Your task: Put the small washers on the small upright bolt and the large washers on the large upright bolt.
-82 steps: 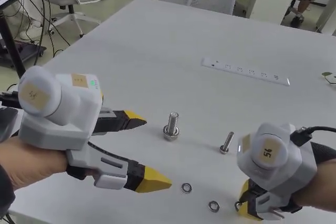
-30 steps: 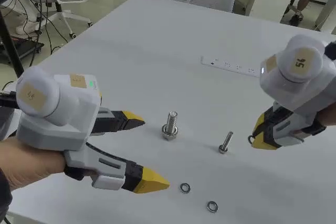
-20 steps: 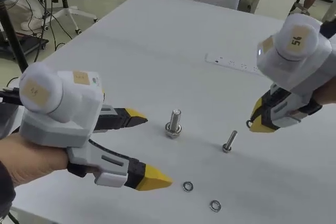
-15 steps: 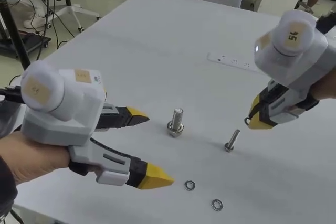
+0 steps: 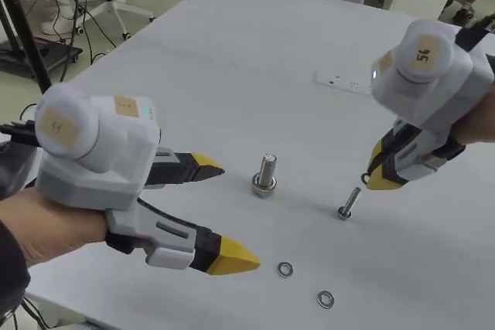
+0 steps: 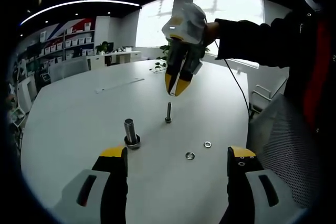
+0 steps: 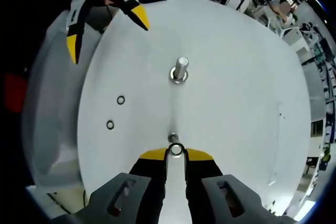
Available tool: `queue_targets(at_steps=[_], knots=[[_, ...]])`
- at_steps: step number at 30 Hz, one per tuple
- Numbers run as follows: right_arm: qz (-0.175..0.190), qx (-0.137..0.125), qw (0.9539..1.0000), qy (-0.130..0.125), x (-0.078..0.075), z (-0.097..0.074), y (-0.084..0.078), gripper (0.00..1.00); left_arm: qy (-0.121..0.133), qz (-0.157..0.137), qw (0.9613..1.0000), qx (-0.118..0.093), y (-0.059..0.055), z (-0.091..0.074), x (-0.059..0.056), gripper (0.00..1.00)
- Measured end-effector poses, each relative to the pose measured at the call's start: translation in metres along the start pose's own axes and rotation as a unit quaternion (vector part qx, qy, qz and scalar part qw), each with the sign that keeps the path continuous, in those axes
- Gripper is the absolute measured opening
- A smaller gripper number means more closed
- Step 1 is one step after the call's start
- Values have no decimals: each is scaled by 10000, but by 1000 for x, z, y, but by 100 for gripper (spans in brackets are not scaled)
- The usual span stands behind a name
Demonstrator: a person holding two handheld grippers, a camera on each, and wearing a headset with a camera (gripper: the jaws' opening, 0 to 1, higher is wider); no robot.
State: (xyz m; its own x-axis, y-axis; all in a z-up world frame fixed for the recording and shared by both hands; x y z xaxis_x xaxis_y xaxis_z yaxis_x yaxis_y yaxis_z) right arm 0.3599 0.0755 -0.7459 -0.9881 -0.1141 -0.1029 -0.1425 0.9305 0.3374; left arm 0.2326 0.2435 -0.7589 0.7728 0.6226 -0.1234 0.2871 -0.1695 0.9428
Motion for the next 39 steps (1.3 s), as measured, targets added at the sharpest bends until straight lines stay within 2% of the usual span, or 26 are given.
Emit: queue_targets(at_steps=[16,39], knots=[[-1,121,9997,193,-1,12,-3,13,5,-37,10000,10,0,0,-1,77],[-26,234,9992,313,1,29,-5,13,3,-79,10000,48,-2,-1,2,77]])
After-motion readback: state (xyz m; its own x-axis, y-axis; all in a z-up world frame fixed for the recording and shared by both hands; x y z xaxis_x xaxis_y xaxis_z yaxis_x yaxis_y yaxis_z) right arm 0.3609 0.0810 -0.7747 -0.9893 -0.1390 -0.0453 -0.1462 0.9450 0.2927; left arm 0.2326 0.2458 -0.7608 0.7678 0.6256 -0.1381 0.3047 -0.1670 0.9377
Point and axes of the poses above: the centre of the closed fingertips' face, and the gripper's own axes: z roughly forward along the fingers, x roughly to its left, y roughly out of its top, the point moved 5 cm from there along -z, roughly backward along the fingers, and after that the axes turned 8 degrees about -x, right-handed, at the moved point
